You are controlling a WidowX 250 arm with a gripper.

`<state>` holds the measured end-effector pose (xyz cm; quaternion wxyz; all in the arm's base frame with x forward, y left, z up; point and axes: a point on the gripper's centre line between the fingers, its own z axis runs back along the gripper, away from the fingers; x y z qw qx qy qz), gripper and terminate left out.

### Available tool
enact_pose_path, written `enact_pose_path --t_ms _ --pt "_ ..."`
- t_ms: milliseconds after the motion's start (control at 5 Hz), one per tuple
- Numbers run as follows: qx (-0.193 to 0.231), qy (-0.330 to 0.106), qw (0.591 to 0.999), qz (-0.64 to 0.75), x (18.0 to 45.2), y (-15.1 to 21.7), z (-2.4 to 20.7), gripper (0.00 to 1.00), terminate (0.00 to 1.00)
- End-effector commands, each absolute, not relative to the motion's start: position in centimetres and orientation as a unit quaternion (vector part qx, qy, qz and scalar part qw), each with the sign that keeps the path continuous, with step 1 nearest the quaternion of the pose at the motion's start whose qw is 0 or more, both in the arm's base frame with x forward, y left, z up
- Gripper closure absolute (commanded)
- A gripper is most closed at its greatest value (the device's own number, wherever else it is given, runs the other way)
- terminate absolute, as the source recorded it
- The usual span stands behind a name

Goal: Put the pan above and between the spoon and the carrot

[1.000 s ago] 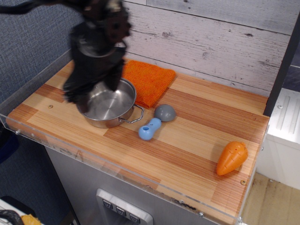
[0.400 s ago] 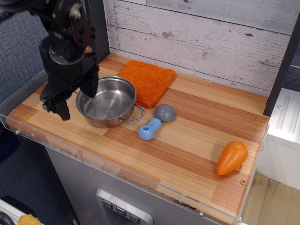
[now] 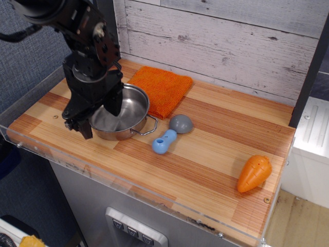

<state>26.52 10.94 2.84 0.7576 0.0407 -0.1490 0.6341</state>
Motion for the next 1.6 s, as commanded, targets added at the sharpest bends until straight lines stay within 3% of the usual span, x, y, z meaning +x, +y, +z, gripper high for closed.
enact_pose_path --t_ms 0,400,1000,1400 --pt "0.053 -0.166 0.757 0.629 27.4 11.2 2.1 1.0 0.0" --pt "0.062 -0.177 0.758 0.625 27.0 11.0 2.7 1.0 0.0" --pt "0.047 -0.204 0.745 0.633 26.5 11.8 6.5 1.0 0.0" --pt "0.022 -0.221 0.767 0.601 27.8 8.2 8.6 1.0 0.0"
